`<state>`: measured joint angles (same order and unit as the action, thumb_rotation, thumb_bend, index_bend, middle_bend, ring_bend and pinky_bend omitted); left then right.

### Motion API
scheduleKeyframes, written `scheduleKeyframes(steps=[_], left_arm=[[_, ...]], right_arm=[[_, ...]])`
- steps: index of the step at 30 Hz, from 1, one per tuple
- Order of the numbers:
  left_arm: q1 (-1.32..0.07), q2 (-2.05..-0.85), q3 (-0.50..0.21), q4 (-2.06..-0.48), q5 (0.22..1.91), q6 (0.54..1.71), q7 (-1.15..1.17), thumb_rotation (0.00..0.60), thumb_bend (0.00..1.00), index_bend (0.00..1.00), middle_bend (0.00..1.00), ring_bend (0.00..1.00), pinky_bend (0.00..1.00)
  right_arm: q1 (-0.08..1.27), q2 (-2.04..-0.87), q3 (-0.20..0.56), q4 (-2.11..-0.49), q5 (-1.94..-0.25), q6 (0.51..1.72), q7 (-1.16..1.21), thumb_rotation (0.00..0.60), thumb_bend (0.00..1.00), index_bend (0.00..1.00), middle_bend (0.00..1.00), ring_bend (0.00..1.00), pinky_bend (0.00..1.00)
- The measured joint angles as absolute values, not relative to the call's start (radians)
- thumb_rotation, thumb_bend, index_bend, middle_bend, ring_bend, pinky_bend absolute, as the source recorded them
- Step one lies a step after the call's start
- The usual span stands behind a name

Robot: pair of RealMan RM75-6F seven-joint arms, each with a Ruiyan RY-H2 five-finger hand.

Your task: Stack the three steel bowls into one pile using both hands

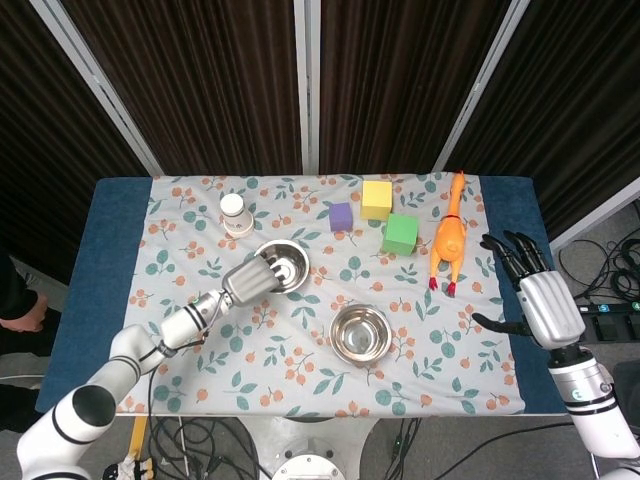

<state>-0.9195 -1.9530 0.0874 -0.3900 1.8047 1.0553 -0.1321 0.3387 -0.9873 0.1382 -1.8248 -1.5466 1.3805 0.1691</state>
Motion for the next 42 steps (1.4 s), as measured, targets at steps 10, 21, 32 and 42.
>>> scheduleKeyframes(steps=[10,21,32,42], left_arm=[[-0.909,-2.013,0.137,-0.275,1.819,1.095,-0.134,0.600,0.35,0.63,0.65,0.55,0.65],[-0.904,-2.037,0.149,-0.242,1.801,1.133,-0.175,0.600,0.37,0.67,0.70,0.60,0.70],[-0.890,-2.020,0.152,-0.253,1.785,1.176,-0.192,0.600,0.37,0.68,0.70,0.60,0.70],[-0.880,-1.967,0.129,-0.380,1.769,1.312,-0.152,0.600,0.37,0.69,0.71,0.60,0.70]], right_arm=[[0.334,-1.001,0.146,-1.808,-1.541,1.385,0.167,0.600,0.00,0.02,0.18,0.00,0.00],[0.337,-0.999,0.142,-1.803,-1.534,1.360,0.148,0.600,0.00,0.02,0.18,0.00,0.00],[0.336,-0.999,0.142,-1.810,-1.534,1.356,0.141,0.600,0.00,0.02,0.18,0.00,0.00],[0.339,-0.996,0.150,-1.814,-1.542,1.361,0.159,0.600,0.00,0.02,0.18,0.00,0.00]])
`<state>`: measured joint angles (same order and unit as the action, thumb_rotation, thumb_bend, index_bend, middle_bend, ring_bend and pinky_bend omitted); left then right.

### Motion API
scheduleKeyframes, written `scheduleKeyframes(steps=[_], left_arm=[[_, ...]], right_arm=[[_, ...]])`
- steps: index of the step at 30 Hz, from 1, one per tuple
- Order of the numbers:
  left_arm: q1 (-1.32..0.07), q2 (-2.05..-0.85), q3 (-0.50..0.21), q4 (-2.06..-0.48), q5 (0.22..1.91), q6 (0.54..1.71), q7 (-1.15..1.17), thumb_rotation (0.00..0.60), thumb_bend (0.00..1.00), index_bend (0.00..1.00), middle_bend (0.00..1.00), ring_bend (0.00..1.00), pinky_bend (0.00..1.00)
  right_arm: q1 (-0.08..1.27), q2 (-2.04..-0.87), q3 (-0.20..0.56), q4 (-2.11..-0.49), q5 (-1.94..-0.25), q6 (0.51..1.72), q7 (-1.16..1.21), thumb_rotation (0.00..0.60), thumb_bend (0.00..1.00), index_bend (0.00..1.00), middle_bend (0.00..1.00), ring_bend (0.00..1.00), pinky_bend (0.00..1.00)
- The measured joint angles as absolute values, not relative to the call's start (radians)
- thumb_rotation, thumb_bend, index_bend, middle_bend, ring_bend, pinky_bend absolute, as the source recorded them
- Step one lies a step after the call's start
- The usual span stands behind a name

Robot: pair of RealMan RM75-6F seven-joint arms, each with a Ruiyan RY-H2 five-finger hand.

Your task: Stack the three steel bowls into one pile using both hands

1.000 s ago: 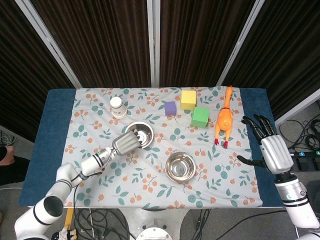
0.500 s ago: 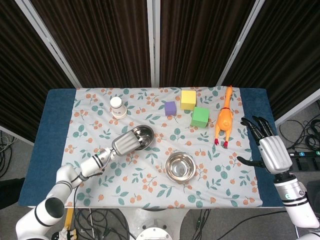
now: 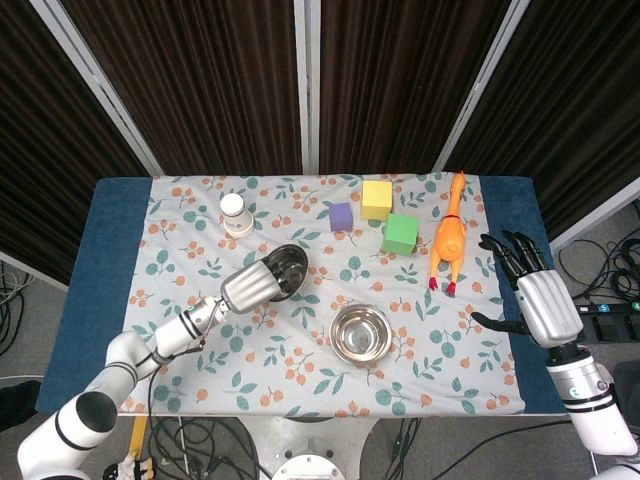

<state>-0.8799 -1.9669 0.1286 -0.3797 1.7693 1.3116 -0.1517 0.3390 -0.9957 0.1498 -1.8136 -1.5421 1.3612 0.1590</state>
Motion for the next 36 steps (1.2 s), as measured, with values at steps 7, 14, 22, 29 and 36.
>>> scheduleKeyframes(steps=[7,14,22,29,36], left_arm=[[-0.846,-1.913,0.126,-0.633,1.773,1.370,-0.027,0.600,0.37,0.69,0.72,0.61,0.70],[-0.856,-1.858,0.105,-0.928,1.787,1.351,0.169,0.600,0.37,0.69,0.72,0.61,0.70],[-0.904,-1.872,0.051,-1.069,1.789,1.235,0.308,0.600,0.37,0.69,0.72,0.61,0.70],[-0.948,-1.952,0.014,-1.035,1.787,1.165,0.338,0.600,0.37,0.69,0.72,0.61,0.70],[-0.978,-2.030,-0.010,-0.931,1.788,1.144,0.330,0.600,0.37,0.69,0.72,0.61,0.70]], right_arm=[[0.336,-0.992,0.151,-1.807,-1.558,1.376,0.197,0.600,0.00,0.02,0.18,0.00,0.00],[0.305,-0.982,0.147,-1.797,-1.593,1.445,0.246,0.600,0.00,0.02,0.18,0.00,0.00],[0.269,-0.955,0.142,-1.780,-1.618,1.506,0.319,0.600,0.00,0.02,0.18,0.00,0.00],[0.244,-0.940,0.140,-1.762,-1.632,1.551,0.387,0.600,0.00,0.02,0.18,0.00,0.00],[0.233,-0.930,0.137,-1.752,-1.642,1.564,0.402,0.600,0.00,0.02,0.18,0.00,0.00]])
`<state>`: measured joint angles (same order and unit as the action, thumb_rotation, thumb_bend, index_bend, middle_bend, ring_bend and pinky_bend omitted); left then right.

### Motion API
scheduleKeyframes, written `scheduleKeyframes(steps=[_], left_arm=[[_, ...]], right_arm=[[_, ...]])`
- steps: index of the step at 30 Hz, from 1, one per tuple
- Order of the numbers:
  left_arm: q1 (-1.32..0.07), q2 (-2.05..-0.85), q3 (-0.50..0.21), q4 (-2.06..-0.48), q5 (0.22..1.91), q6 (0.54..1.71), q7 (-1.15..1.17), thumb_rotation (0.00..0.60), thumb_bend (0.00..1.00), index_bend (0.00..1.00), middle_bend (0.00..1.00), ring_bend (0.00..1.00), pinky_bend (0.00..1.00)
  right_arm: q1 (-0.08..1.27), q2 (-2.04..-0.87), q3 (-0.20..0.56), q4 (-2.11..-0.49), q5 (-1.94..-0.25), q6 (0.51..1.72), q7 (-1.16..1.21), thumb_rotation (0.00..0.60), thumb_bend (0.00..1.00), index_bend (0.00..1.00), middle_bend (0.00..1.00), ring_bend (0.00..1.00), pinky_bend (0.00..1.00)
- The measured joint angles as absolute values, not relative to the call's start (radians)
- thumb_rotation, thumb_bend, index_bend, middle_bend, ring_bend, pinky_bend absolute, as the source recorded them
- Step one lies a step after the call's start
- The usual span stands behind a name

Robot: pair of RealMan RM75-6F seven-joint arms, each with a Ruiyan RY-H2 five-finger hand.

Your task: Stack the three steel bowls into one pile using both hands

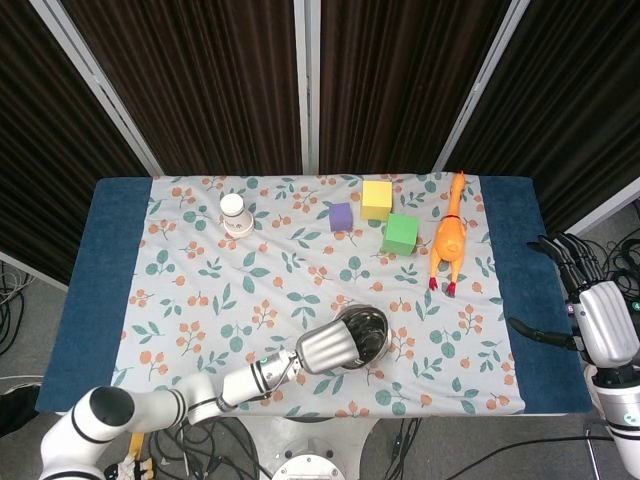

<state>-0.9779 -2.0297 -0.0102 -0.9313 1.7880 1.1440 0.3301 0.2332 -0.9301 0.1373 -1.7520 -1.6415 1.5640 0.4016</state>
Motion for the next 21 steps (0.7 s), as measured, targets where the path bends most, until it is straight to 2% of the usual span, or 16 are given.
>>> scheduleKeyframes(steps=[4,8,11,15,21], left_arm=[[-0.984,-2.064,-0.017,-0.848,1.791,1.155,0.315,0.600,0.35,0.67,0.70,0.60,0.69],[-0.990,-2.069,-0.004,-0.803,1.805,1.168,0.270,0.600,0.23,0.47,0.53,0.46,0.56],[-0.994,-2.057,0.017,-0.791,1.829,1.198,0.220,0.600,0.21,0.42,0.49,0.42,0.52],[-0.999,-2.035,0.020,-0.794,1.840,1.229,0.204,0.600,0.20,0.41,0.48,0.41,0.51],[-0.988,-1.945,-0.007,-0.881,1.813,1.237,0.253,0.600,0.20,0.41,0.47,0.41,0.51]], right_arm=[[0.233,-0.933,0.136,-1.752,-1.645,1.562,0.395,0.600,0.00,0.02,0.18,0.00,0.00],[0.236,-0.934,0.138,-1.752,-1.639,1.555,0.395,0.600,0.00,0.02,0.18,0.00,0.00],[0.238,-0.936,0.138,-1.754,-1.638,1.549,0.397,0.600,0.00,0.02,0.18,0.00,0.00],[0.239,-0.938,0.137,-1.757,-1.641,1.548,0.391,0.600,0.00,0.02,0.18,0.00,0.00],[0.242,-0.940,0.134,-1.765,-1.651,1.541,0.379,0.600,0.00,0.02,0.18,0.00,0.00]])
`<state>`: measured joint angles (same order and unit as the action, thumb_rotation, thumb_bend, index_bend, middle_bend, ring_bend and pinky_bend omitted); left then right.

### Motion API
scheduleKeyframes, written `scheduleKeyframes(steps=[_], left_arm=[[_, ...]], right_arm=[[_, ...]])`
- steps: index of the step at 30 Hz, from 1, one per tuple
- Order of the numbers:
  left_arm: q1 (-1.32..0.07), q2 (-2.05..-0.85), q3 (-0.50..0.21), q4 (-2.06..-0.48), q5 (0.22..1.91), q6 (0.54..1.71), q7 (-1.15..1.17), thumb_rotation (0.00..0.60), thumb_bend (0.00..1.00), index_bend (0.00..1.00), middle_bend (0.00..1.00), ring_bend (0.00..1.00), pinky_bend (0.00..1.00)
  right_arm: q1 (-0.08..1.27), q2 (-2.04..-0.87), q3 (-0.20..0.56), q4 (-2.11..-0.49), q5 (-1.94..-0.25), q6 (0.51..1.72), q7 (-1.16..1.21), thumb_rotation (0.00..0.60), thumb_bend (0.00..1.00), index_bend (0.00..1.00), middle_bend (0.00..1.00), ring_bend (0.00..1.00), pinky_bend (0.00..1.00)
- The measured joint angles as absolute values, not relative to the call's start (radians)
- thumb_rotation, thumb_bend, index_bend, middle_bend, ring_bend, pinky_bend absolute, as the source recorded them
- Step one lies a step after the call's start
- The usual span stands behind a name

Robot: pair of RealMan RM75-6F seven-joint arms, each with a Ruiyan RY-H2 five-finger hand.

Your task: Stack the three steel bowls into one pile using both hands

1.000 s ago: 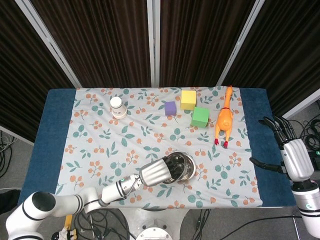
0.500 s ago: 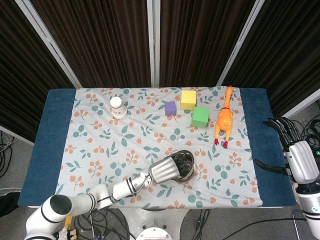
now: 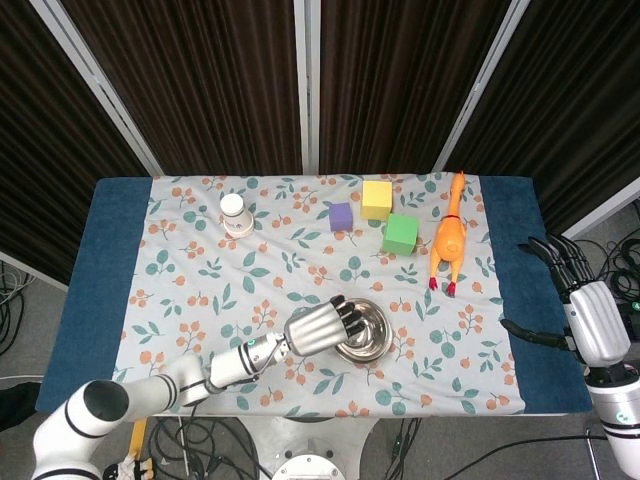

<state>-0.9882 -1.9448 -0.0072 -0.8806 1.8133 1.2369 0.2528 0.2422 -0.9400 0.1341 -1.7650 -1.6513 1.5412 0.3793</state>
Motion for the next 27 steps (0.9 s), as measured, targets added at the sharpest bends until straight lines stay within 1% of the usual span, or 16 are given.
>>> scheduleKeyframes(steps=[3,6,9,11,13,16,19,21,27], left_arm=[[-0.948,-1.859,-0.018,-0.966,1.772,1.243,0.293,0.600,0.20,0.41,0.47,0.41,0.50],[-0.873,-1.752,-0.023,-1.071,1.705,1.254,0.327,0.600,0.20,0.41,0.47,0.40,0.48],[-0.775,-1.646,-0.022,-1.161,1.637,1.284,0.356,0.600,0.19,0.41,0.47,0.38,0.45],[-0.700,-1.590,-0.019,-1.206,1.590,1.323,0.365,0.600,0.19,0.40,0.44,0.35,0.42],[-0.623,-1.554,-0.014,-1.249,1.544,1.370,0.363,0.600,0.18,0.39,0.41,0.32,0.39],[-0.519,-1.511,-0.004,-1.313,1.483,1.431,0.346,0.600,0.16,0.34,0.36,0.28,0.35],[-0.437,-1.473,0.007,-1.387,1.427,1.465,0.314,0.600,0.10,0.29,0.32,0.25,0.32],[-0.397,-1.448,0.014,-1.435,1.403,1.480,0.283,0.600,0.08,0.28,0.29,0.24,0.32],[-0.290,-1.383,0.048,-1.520,1.389,1.550,0.240,0.600,0.08,0.28,0.29,0.24,0.30]], right_arm=[[0.245,-0.945,0.125,-1.766,-1.661,1.529,0.361,0.600,0.00,0.02,0.18,0.00,0.00],[0.248,-0.958,0.114,-1.764,-1.664,1.508,0.344,0.600,0.00,0.02,0.18,0.00,0.00],[0.251,-0.975,0.104,-1.759,-1.664,1.492,0.326,0.600,0.00,0.02,0.18,0.00,0.00],[0.251,-0.986,0.098,-1.754,-1.664,1.485,0.308,0.600,0.00,0.02,0.17,0.00,0.00],[0.251,-1.002,0.092,-1.742,-1.665,1.478,0.272,0.600,0.00,0.02,0.15,0.00,0.00],[0.248,-1.034,0.082,-1.716,-1.662,1.466,0.189,0.600,0.00,0.02,0.12,0.00,0.00],[0.241,-1.082,0.071,-1.681,-1.650,1.454,0.085,0.600,0.00,0.02,0.11,0.00,0.00],[0.234,-1.113,0.064,-1.658,-1.642,1.450,0.024,0.600,0.00,0.02,0.11,0.00,0.00],[0.195,-1.193,0.046,-1.582,-1.609,1.464,-0.109,0.600,0.00,0.02,0.10,0.00,0.00]])
